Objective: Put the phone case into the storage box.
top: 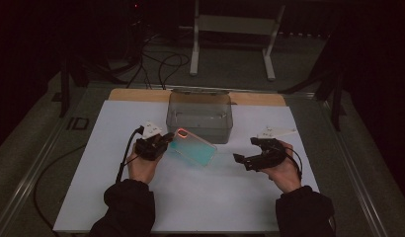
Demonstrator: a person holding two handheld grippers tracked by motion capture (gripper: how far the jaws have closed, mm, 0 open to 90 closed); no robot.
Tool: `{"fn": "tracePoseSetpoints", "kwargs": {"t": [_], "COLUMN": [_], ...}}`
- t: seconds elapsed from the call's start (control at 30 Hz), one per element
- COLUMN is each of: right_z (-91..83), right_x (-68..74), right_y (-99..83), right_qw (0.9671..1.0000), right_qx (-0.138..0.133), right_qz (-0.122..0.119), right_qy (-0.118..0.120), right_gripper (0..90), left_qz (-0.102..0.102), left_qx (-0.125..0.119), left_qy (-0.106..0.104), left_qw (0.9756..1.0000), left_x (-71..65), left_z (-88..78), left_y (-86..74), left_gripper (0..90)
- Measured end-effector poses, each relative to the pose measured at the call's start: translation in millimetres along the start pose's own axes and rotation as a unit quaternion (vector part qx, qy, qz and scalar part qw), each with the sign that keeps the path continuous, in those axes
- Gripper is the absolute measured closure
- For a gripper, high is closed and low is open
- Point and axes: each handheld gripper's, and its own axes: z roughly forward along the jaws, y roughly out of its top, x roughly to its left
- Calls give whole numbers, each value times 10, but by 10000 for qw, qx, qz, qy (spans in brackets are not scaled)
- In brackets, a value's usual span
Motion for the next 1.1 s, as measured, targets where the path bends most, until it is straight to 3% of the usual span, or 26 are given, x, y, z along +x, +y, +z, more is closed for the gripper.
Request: {"fn": "tracePoseSetpoints", "kwargs": {"t": [0.2, 0.67, 1.1], "right_z": [43, 262, 455], "right_x": [4, 125, 257], "right_y": [115, 274, 379], "right_qw": [9998, 9987, 9959], "right_qx": [8, 78, 171], "right_qz": [-157, -199, -25], "right_qy": [85, 459, 889], "right_gripper": [81, 81, 81], "left_qz": [110, 359, 583], "left_qx": [-60, -330, -549], "left_qy": [-13, -195, -501], "left_qw": [9999, 9986, 9955], "left_x": [-12, -74, -126], "left_z": [-23, -65, -100], "left_y": [1, 2, -1], "left_gripper": [889, 889, 888]}}
